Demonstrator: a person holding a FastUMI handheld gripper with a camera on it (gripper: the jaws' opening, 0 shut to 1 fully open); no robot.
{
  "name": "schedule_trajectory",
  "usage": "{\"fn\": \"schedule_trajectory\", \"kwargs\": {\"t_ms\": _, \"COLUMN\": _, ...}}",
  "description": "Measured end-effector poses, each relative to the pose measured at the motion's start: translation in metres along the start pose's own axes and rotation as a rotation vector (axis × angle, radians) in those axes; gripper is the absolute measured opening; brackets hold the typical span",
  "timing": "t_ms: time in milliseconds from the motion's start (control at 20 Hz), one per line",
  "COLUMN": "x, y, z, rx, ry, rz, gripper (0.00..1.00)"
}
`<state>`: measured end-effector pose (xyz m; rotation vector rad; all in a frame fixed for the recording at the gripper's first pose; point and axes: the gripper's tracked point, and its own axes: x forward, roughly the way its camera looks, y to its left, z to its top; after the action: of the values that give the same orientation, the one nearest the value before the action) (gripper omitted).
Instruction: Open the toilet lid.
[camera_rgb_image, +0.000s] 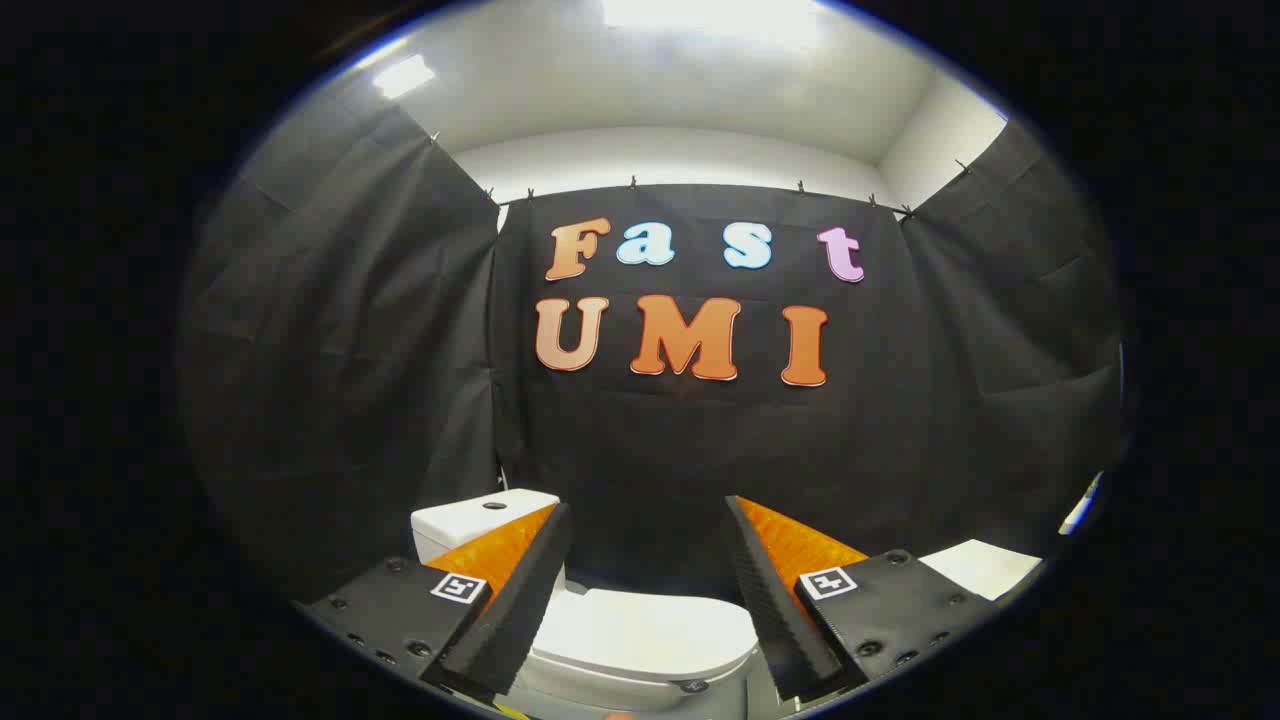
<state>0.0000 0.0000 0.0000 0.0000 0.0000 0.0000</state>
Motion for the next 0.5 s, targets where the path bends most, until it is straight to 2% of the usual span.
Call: {"fn": "schedule_trajectory", "kwargs": {"t_ms": 500, "x": 0.0011, "y": -0.0023, "z": 0.0002, "rx": 0.008, "ry": -0.014, "rz": 0.013, "gripper": 0.98}}
